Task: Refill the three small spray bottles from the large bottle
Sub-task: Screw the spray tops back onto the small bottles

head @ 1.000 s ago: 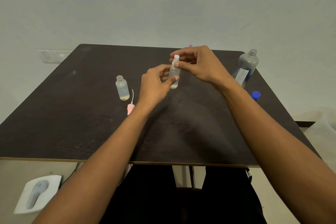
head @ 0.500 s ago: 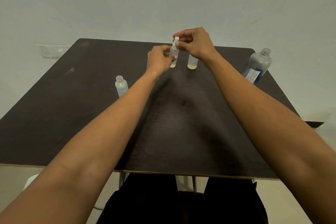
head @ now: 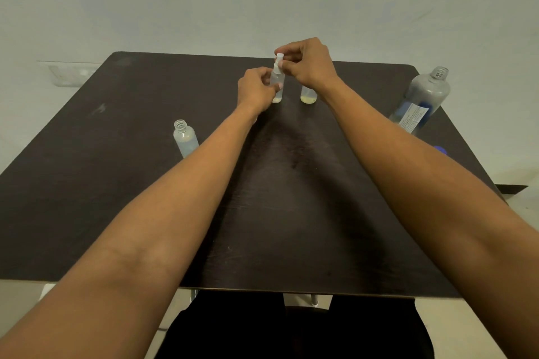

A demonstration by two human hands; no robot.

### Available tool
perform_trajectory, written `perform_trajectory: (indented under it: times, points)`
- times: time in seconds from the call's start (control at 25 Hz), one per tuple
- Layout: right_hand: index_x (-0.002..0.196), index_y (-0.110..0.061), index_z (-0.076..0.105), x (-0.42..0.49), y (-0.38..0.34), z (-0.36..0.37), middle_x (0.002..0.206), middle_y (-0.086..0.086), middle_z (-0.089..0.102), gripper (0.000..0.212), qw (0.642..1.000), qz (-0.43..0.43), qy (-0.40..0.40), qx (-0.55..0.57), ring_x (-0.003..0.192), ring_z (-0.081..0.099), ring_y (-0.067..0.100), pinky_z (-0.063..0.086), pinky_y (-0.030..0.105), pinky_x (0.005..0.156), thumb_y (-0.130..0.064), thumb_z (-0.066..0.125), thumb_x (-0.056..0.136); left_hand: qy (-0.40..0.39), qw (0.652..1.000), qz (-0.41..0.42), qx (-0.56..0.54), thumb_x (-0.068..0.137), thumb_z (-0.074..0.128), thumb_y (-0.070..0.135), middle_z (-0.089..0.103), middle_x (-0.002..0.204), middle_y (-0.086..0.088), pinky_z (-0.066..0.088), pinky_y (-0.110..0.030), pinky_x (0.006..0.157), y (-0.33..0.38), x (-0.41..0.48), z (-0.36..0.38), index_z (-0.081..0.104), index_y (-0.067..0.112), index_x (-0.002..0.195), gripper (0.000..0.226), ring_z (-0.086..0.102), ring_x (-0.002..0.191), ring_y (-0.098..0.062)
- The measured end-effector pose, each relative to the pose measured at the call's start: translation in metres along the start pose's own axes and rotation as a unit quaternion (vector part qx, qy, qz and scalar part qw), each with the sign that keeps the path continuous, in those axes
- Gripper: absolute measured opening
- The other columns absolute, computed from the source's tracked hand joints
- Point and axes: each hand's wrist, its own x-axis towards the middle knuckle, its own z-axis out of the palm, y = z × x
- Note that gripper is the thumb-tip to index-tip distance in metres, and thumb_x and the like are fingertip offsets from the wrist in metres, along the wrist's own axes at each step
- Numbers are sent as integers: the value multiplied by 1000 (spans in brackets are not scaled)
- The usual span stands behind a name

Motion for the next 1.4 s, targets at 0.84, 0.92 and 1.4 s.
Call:
perform_trajectory:
  times: [0.84, 0.92, 1.4]
  points:
    - [133, -14, 72, -19, -13, -14, 123, -1, 77, 31, 991, -17, 108, 79, 114, 71, 7, 56, 23, 103, -17, 60, 105, 35, 998, 41, -32, 94, 81, 24, 59, 153, -1, 48, -37, 117, 16, -24, -18, 52, 16, 152, 66, 59, 137, -17]
    - [133, -15, 72, -36, -18, -24, 122, -2, 77, 31, 987, -19, 96, 126, 115, 72, 7, 57, 31, 104, -18, 60, 104, 37, 996, 69, -33, 93, 82, 27, 61, 150, 2, 51, -34, 113, 22, -43, -28, 55, 20, 149, 62, 62, 132, -14]
    - [137, -17, 69, -170, -61, -44, 130, -1, 75, 35, 961, -64, 43, 267, 123, 70, 11, 58, 43, 106, -27, 68, 104, 71, 980, 163, -93, 93, 81, 34, 68, 136, 17, 52, -8, 90, 48, -181, -80, 60, 30, 143, 55, 64, 119, 8]
